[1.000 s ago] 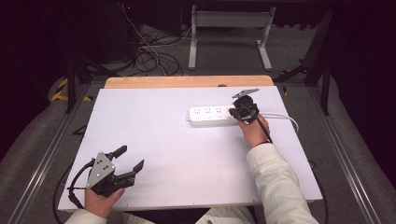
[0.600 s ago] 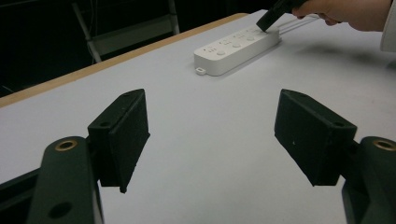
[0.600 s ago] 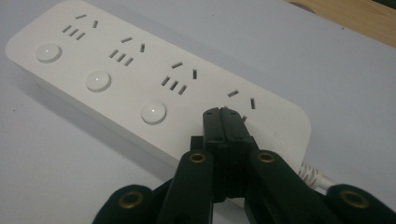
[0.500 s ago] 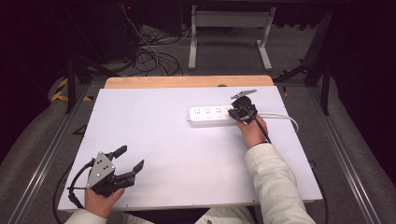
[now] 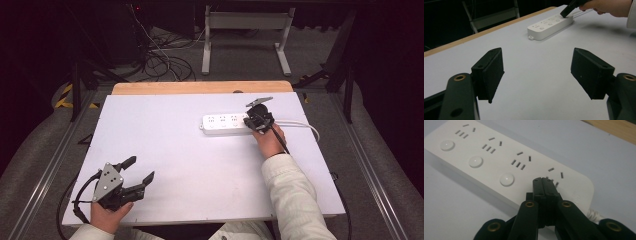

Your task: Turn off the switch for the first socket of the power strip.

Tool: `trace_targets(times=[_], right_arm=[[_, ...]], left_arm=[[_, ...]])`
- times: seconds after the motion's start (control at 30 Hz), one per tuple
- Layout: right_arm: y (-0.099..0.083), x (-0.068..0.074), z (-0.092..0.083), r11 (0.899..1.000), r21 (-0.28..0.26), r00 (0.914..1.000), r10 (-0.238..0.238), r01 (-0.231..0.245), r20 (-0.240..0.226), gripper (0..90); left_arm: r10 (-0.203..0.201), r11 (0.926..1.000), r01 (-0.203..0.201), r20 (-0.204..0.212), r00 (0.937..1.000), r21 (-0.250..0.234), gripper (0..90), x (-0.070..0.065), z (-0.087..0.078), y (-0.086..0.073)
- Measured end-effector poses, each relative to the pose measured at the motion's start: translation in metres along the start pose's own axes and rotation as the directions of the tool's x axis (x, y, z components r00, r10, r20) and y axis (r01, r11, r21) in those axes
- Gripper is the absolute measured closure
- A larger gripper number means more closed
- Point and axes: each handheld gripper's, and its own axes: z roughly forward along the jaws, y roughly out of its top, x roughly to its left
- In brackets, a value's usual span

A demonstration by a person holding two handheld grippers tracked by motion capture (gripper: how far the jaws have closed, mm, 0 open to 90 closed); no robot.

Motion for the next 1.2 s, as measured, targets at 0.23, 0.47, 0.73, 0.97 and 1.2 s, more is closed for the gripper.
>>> trace_targets(times=[0.23, 0.47, 0.73, 0.97, 1.2], right_arm=[[0.0014, 0.0068, 0.0012, 1.0, 0.005, 0.9989, -0.022, 0.022, 0.042, 90.0], [-0.0002, 0.005, 0.0012, 1.0, -0.009, 0.9995, 0.007, -0.006, 0.031, 90.0], [-0.0046, 0.0022, 0.001, 0.999, -0.036, 0.9995, 0.029, -0.028, 0.012, 90.0], [-0.0048, 0.0016, 0.0012, 0.999, -0.034, 0.9991, 0.041, -0.041, 0.006, 90.0], [-0.0054, 0.0035, 0.0014, 0.999, -0.036, 0.9992, 0.033, -0.032, 0.021, 90.0]], left_arm=[[0.002, 1.0, -0.002, 0.0, 1.0, 0.002, 26.8, -0.0004, -0.0007, 0.0004], [0.002, 1.0, -0.002, 0.001, 1.0, 0.002, 26.8, 0.0001, -0.001, 0.0001], [0.004, 1.0, -0.004, 0.003, 1.0, -0.001, 26.8, -0.0002, -0.0012, 0.0003], [0.01, 0.9999, -0.01, 0.001, 0.9999, -0.002, 26.8, 0.0001, -0.0018, 0.0001], [0.0, 1.0, 0.0, 0.001, 1.0, 0.001, 26.8, 0.0005, -0.0018, -0.0005]])
